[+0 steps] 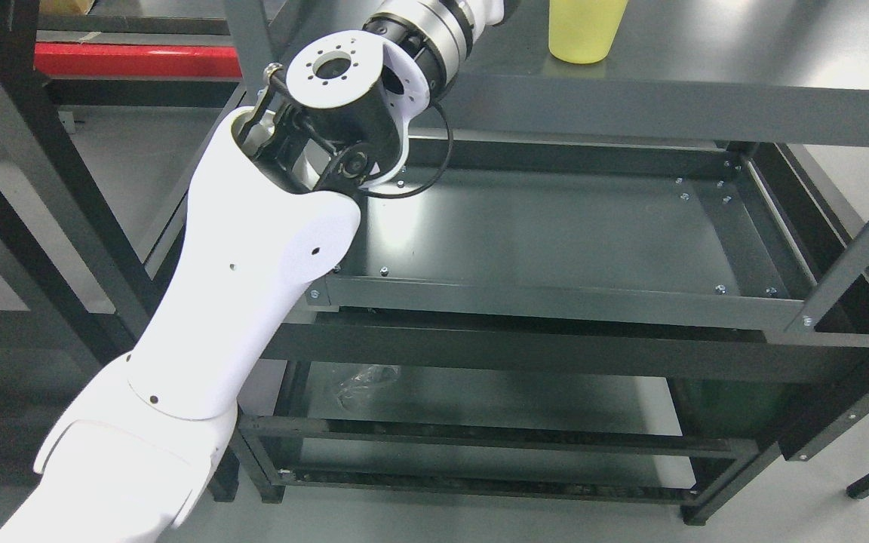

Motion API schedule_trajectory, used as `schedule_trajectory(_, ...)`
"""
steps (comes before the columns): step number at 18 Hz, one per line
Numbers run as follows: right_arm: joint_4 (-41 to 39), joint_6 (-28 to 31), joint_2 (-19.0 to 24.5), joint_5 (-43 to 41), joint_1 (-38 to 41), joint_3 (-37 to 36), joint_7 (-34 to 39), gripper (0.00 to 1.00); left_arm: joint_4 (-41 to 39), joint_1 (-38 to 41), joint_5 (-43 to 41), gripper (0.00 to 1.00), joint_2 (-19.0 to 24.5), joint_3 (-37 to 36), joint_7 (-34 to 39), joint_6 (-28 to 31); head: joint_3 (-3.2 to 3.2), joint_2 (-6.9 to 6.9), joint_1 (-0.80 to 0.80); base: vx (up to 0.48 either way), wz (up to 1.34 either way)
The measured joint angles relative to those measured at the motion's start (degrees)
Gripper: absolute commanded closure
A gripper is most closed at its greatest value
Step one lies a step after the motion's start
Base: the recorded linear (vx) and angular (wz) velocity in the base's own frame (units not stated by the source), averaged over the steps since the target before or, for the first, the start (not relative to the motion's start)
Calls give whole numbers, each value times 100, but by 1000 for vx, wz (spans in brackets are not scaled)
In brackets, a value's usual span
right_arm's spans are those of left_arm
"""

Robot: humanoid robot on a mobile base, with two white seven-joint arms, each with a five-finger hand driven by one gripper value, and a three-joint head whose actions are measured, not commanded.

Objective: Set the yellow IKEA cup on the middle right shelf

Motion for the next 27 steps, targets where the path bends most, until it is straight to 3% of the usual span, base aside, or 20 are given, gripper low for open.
schedule_trajectory(9,0,0,0,0,0,0,0,1,-419,131,-373,1,0,269,-1041,-8,0,0,0,-129,72)
schedule_trajectory(15,0,14,0,0,0,0,-2,1,-575,759,-475,1,0,168,-2059,-52,0,0,0,-152,64)
schedule_trajectory(21,0,16,0,0,0,0,-33,1,-656,2240,-1391,1,0,119,-2828,-1244,0,0,0,-75,49)
schedule_trajectory(27,0,2,0,0,-1,0,-3,1,-642,3648,-2027,1,0,363,-2801,-2283,0,0,0,11,-3)
